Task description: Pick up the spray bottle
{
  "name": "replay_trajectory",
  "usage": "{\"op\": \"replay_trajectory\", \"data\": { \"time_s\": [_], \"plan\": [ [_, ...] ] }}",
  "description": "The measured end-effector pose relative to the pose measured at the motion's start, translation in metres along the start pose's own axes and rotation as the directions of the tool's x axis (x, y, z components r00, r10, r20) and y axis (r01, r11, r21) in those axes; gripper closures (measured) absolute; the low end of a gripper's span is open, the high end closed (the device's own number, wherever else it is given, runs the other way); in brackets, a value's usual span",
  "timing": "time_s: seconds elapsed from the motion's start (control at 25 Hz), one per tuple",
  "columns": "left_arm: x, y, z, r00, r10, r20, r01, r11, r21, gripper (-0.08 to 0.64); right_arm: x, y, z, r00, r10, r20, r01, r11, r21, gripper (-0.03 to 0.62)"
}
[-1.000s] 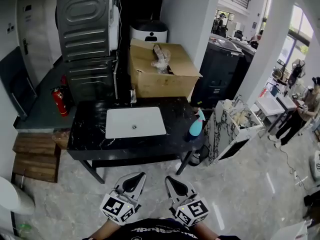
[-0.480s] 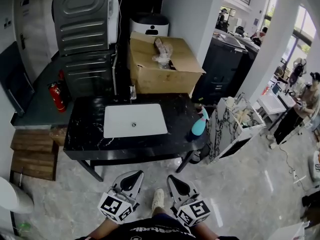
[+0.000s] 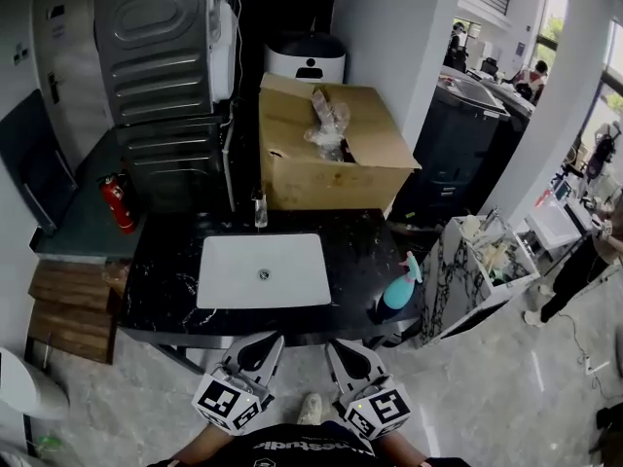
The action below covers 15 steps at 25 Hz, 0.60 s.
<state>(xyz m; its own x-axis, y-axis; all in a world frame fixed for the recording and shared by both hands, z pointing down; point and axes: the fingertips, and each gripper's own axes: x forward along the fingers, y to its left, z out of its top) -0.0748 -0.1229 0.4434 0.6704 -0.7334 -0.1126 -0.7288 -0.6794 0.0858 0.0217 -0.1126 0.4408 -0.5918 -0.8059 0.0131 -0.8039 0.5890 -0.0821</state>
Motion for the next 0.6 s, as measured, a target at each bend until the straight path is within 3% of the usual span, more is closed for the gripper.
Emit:
{"op": "replay_trajectory", "data": {
  "time_s": [0.28,0.6],
  "plan": [
    [0.095,0.018,0.003,1.000,0.018,0.003,-0.018,1.000,0.021,0.546,0.041,-0.075,0.014,0.998,0.053,0.015,-0.053,0.998,0.022,0.555],
    [0.139,0.032,0.000,0.999,-0.013,-0.031,0.013,1.000,0.024,0.546,0.069,-0.114,0.021,0.999,0.035,0.019,-0.036,0.998,0.046,0.555]
  ]
}}
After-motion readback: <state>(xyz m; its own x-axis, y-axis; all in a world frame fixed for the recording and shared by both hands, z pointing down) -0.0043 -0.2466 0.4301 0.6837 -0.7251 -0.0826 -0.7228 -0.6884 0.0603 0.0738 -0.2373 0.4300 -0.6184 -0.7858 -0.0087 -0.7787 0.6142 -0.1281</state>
